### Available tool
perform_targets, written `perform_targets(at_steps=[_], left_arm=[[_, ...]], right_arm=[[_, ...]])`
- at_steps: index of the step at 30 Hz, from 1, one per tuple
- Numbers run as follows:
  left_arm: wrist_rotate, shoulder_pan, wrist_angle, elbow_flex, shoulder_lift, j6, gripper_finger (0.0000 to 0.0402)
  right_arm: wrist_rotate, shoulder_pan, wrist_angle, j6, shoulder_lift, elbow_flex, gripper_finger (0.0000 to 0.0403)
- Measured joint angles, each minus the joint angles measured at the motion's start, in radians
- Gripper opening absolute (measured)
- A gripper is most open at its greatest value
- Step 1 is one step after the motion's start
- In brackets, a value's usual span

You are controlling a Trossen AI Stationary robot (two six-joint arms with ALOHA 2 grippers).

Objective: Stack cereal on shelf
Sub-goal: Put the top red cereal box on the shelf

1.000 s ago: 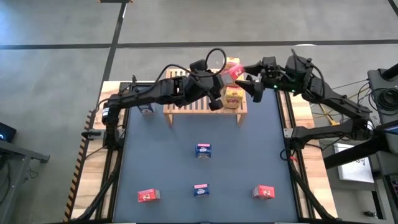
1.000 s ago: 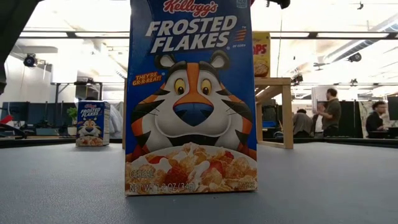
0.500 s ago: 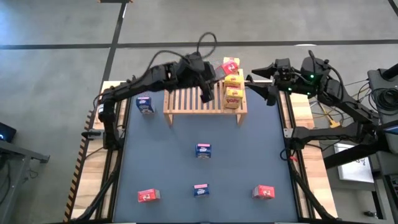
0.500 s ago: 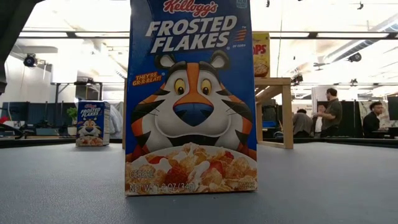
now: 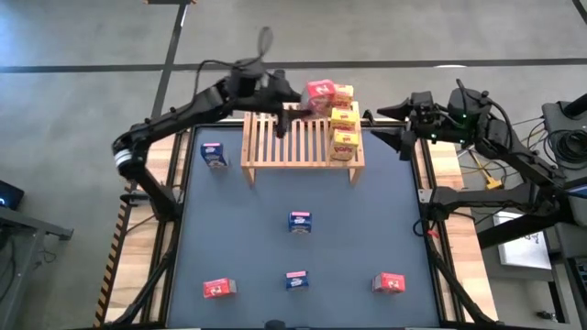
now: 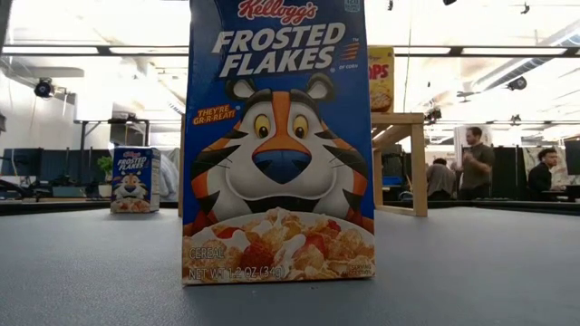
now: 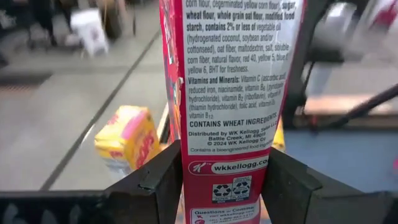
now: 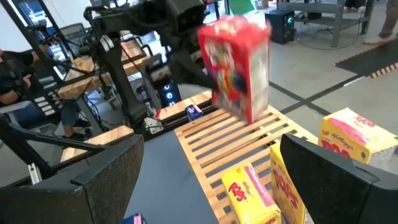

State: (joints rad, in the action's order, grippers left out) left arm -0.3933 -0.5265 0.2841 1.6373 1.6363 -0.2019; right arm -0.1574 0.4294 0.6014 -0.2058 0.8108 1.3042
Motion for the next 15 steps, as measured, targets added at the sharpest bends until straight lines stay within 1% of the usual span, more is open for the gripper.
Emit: perform_targets(at_steps=[1, 2, 5, 7, 8, 10, 13, 15], left_arm=[[-0.037, -0.025, -0.094, -0.069, -0.028, 0.019, 0.0165], [-0.053, -0.047, -0.171, -0.132, -0.053, 0.036, 0.0165], [-0.061, -0.105, -0.378, -0.286, -0.101, 0.073, 0.0165], [-0.071, -0.140, -0.486, -0.360, -0.111, 0.103, 0.0165], [-0.092, -0.158, -0.526, -0.382, -0.111, 0.116, 0.0165], [-0.186, -0.197, -0.587, -0.404, -0.101, 0.146, 0.0165], [-0.340, -0.244, -0.651, -0.398, -0.061, 0.229, 0.0165], [-0.409, -0.260, -0.644, -0.366, -0.021, 0.249, 0.0165]], right_arm=[[0.000, 0.000, 0.001, 0.000, 0.002, 0.000, 0.0366], [0.000, 0.000, -0.001, 0.000, 0.004, 0.000, 0.0366], [0.000, 0.000, -0.004, 0.001, 0.012, 0.000, 0.0366], [0.000, 0.000, -0.007, 0.006, 0.021, 0.000, 0.0366], [0.001, 0.000, -0.007, 0.006, 0.024, 0.000, 0.0366], [0.001, 0.000, -0.006, 0.009, 0.032, -0.002, 0.0366], [0.001, 0.000, -0.006, 0.021, 0.046, -0.004, 0.0366], [0.002, 0.000, -0.005, 0.030, 0.056, -0.004, 0.0366]])
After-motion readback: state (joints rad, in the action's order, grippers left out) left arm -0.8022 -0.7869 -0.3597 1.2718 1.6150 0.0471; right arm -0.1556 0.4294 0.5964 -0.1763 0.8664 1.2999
